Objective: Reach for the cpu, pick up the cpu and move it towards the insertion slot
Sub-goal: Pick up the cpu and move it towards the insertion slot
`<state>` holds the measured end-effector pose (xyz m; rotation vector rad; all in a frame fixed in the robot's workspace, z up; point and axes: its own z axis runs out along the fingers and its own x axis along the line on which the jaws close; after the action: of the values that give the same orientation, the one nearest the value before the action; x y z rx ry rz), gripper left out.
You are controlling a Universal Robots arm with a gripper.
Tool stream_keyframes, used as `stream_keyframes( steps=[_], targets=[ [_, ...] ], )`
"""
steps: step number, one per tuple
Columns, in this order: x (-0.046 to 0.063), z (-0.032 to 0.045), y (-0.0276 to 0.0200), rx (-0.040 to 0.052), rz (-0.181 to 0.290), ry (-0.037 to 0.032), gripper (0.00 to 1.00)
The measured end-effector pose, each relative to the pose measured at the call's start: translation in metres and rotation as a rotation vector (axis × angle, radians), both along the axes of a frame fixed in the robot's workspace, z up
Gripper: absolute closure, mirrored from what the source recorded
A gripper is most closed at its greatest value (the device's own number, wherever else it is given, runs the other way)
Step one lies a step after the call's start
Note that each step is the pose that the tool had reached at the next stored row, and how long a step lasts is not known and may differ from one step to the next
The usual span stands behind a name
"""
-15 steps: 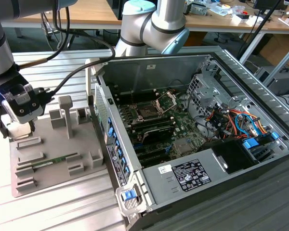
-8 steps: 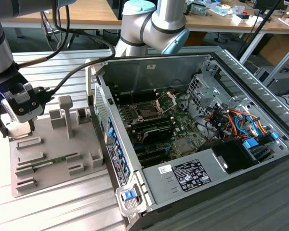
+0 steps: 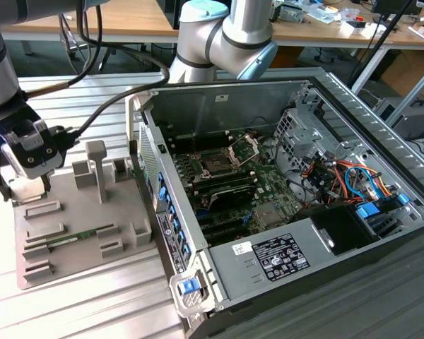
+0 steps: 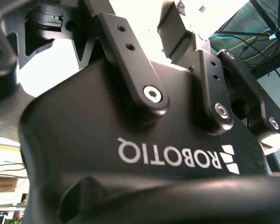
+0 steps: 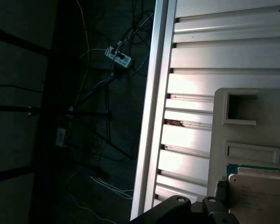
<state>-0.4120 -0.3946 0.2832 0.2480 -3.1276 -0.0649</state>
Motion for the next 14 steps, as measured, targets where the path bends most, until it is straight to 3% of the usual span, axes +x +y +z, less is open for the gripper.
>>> stream_keyframes(
  steps=[14],
  targets=[
    [0.0001, 0.0047, 0.0000, 0.0000, 0.000, 0.0002, 0.45]
  ],
)
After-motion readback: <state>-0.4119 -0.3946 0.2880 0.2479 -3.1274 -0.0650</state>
